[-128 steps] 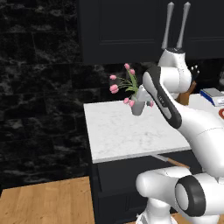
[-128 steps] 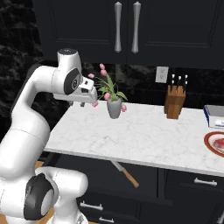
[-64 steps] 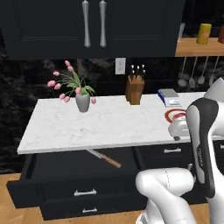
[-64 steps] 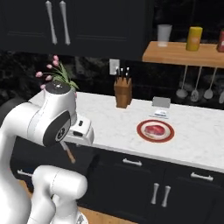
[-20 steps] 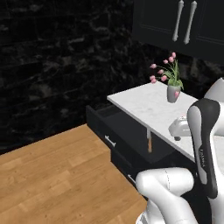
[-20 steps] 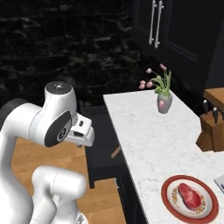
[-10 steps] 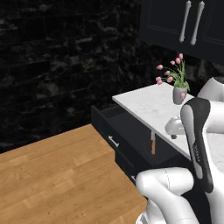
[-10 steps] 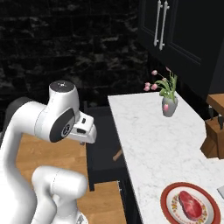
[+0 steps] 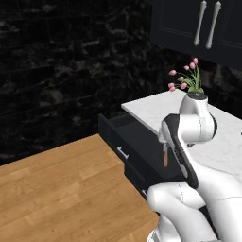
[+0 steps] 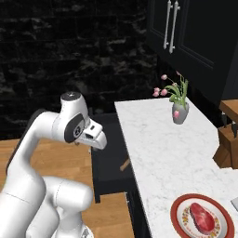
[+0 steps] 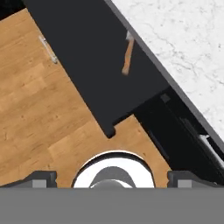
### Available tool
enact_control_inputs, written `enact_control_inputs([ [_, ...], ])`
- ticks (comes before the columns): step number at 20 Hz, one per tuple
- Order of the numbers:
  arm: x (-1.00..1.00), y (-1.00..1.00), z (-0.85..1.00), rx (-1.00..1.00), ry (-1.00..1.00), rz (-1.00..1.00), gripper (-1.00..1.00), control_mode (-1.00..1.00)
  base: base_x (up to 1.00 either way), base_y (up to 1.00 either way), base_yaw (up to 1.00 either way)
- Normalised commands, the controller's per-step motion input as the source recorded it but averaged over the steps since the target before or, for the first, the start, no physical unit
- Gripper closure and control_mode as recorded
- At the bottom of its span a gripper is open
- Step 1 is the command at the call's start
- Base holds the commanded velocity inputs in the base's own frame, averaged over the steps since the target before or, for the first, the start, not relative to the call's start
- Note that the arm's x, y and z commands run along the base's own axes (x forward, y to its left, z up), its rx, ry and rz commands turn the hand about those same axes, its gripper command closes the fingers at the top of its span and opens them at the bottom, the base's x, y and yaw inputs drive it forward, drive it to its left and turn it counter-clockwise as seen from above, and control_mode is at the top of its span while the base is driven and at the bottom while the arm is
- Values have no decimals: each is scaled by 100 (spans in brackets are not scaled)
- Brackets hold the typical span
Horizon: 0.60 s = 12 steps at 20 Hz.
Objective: Pick up the knife from the drawer and place it on the cutting board. Then place the meat from the plate to the cutting board.
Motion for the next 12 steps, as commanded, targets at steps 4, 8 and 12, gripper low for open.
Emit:
enact_control_inputs([
  [4, 100, 17, -47, 0, 6, -16, -100, -100, 0, 0, 0],
  [8, 100, 2, -48, 3, 10, -6, -100, -100, 0, 0, 0],
  [12, 100, 0, -62, 13, 14, -1, -100, -100, 0, 0, 0],
])
